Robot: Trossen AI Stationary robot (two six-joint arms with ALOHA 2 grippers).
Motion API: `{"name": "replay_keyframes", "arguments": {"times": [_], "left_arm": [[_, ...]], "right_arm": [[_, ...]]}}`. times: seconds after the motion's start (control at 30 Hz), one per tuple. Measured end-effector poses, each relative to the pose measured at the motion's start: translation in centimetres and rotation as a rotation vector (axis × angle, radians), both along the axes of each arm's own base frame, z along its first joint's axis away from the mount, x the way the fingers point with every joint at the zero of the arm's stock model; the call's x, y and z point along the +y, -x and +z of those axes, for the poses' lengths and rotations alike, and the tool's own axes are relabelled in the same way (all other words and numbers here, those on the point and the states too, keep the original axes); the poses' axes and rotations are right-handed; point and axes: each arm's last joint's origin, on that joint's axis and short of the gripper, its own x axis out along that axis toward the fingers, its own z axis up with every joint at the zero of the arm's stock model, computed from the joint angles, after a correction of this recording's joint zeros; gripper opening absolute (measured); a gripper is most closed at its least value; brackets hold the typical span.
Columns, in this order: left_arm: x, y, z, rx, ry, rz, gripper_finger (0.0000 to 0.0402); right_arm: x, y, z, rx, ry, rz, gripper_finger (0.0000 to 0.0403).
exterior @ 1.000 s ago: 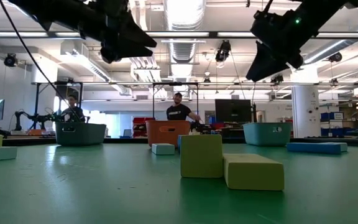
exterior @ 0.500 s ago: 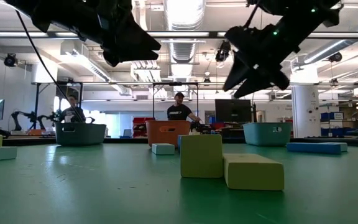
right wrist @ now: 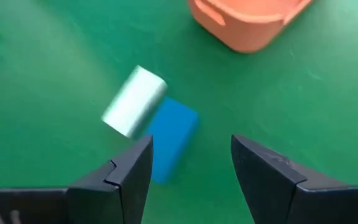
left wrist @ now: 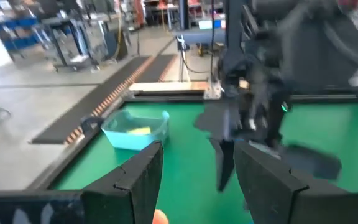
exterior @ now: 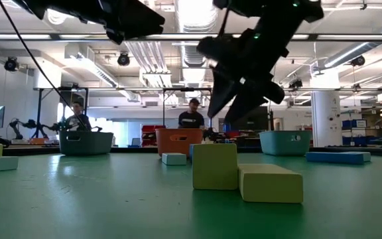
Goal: Sort & place blocks by color
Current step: Put the dark blue block into the orange bin
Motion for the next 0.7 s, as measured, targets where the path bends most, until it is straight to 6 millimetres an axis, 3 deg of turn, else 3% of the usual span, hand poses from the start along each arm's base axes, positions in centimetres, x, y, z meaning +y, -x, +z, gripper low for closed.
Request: {"name": "replay_keyframes", "arguments": {"times": [0.17, 0.37, 0.7], "left_arm": [[0.2, 0.4, 0.3, -0.014, -0.012, 0.048, 0.0182], [0.2, 0.5, -0.3, 0.012, -0.014, 0.048, 0.0182], [0.2, 0.6, -0.1, 0.004, -0.012, 0.048, 0.0182]], "right_arm": [[1.5, -2.0, -0.5, 0.134, 0.017, 0.007, 0.0206], [2.2, -4.2, -0.5, 0.153, 0.023, 0.015, 0.0206], [2.4, -5.3, -2.8, 0.203, 0.023, -0.009, 0.0206]]}}
